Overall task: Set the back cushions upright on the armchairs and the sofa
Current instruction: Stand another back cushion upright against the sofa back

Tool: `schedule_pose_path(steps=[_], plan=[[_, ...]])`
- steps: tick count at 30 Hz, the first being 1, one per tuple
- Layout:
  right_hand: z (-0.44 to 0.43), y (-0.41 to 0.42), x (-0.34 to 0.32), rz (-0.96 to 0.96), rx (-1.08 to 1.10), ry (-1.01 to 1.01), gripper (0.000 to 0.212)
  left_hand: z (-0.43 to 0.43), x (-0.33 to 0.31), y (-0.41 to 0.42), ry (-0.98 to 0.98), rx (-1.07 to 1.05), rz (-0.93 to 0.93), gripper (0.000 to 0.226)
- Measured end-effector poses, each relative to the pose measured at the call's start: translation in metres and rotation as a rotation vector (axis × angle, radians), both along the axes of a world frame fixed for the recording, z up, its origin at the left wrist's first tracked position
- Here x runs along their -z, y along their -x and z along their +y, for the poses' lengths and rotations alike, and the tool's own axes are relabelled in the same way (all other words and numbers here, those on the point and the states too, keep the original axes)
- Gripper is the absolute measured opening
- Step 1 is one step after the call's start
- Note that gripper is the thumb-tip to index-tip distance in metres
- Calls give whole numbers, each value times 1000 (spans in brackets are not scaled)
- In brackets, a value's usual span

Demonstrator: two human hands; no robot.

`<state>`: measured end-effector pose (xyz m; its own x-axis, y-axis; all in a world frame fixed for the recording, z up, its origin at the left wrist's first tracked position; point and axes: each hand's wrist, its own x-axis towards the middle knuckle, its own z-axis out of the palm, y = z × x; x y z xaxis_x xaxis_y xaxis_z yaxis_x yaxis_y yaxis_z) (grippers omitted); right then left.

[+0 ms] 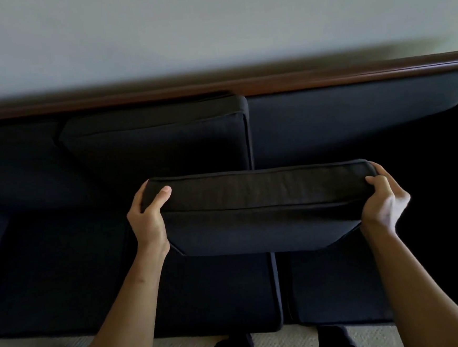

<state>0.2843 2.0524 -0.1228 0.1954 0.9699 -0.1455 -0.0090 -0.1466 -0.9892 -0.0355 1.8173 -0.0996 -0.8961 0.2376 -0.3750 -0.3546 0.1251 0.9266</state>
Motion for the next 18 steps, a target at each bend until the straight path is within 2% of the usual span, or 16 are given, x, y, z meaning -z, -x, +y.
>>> schedule_pose_path(steps=[10, 18], plan=[[151, -131, -41, -34, -18, -37, 40, 141, -29, -125, -110, 1, 14, 49], [278, -176, -56, -43, -29, -54, 36, 250, -17, -183, -126, -58, -38, 45]])
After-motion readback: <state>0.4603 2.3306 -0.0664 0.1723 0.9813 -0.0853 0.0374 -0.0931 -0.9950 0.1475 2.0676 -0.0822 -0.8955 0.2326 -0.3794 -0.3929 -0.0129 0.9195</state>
